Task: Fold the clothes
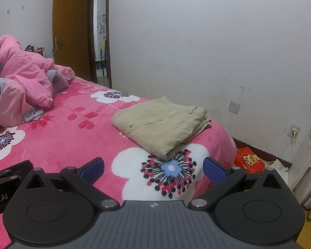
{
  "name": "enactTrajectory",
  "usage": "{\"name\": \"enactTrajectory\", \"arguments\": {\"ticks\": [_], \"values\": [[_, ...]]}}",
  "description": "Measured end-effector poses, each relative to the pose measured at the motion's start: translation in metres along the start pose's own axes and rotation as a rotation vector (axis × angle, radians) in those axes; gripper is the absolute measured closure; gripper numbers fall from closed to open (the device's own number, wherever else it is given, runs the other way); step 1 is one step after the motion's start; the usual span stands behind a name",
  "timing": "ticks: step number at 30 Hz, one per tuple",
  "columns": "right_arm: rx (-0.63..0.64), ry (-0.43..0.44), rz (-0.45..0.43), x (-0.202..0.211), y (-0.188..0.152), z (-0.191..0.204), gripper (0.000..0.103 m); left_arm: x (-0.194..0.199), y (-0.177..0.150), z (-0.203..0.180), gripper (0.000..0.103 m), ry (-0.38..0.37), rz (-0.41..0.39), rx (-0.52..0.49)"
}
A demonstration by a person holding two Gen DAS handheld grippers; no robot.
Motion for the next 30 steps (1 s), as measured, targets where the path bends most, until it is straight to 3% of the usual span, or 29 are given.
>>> {"name": "enactTrajectory", "arguments": {"ticks": [6,30], "values": [[-0.008,-0.007,0.001,0.0,-0.0014,-0.0024,0.0,0.0008,0.0021,0.0046,0.0,0.037,-0.002,0.003],[0.017,-0.016,-0.003,-0.0022,-0.0032,-0.0002,0.0,0.0012,0.0044,0.0054,0.0,0.033,0.006,-0.013]]}}
Point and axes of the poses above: each gripper's, at about its wrist camera, not at the fingertips, and x roughly against the way its jaws point, z to its left, y to its top, the point moved 5 cm from there along -x, roughly the way its jaws point, and after that the axes turned 4 degrees about -y, right-handed, at the moved point
